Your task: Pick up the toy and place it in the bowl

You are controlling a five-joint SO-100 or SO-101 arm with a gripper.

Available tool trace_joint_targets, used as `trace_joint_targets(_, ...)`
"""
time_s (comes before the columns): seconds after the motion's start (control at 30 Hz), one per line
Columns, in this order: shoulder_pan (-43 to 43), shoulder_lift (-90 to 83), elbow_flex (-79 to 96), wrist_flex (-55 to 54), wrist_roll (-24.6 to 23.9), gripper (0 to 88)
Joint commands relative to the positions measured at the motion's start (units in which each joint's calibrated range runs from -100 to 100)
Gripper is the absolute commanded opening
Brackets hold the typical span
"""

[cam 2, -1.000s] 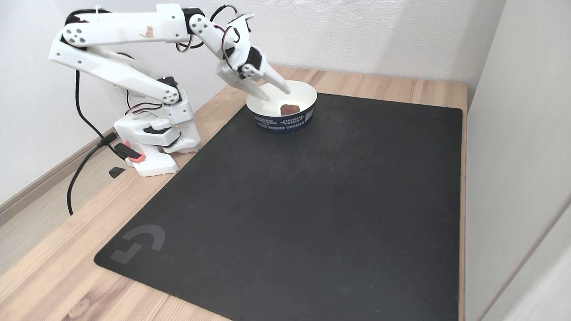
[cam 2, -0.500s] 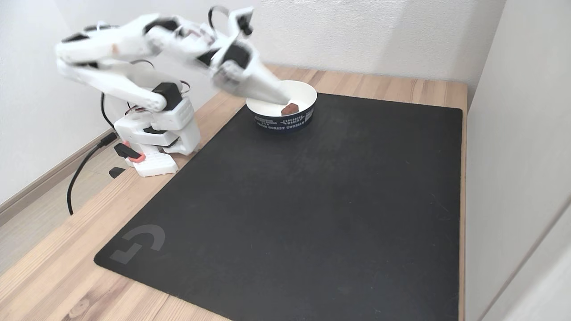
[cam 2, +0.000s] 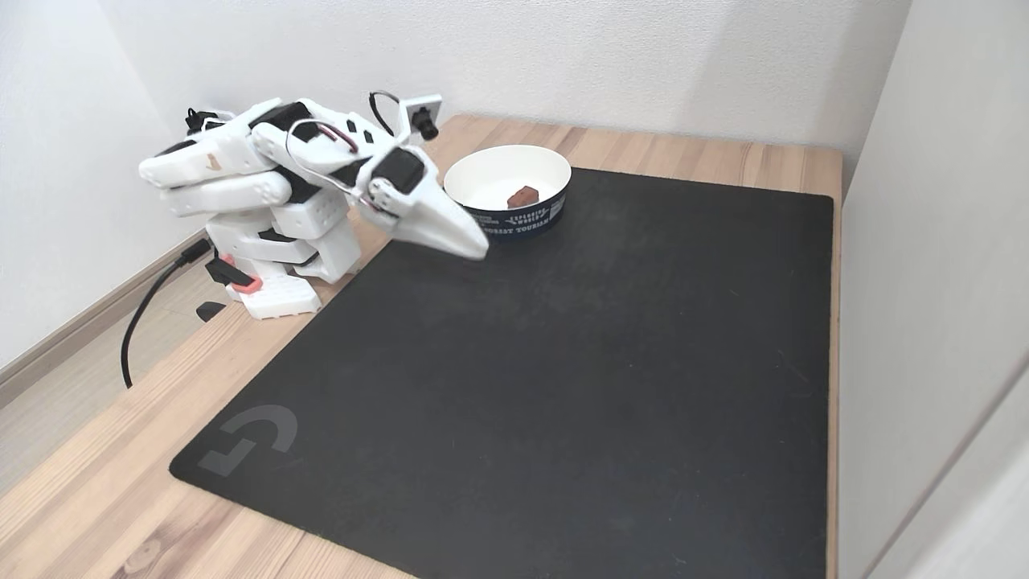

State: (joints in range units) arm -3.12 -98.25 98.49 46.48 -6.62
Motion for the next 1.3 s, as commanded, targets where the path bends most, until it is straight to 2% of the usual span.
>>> trace_joint_targets(0.0, 0.0, -1.2, 1.0, 4.5, 2.9, 2.4)
trace_joint_targets(0.3, -0.3, -1.2, 1.0, 7.5, 3.0, 2.4)
trace_joint_targets(0.43, -3.9, -1.2, 0.9, 8.0, 3.0, 2.4)
trace_joint_targets(0.73, 3.6, -1.2, 1.0, 7.3, 3.0, 2.6)
trace_joint_targets(1.27, 3.9, -1.2, 1.0, 7.3, 2.8, 2.5)
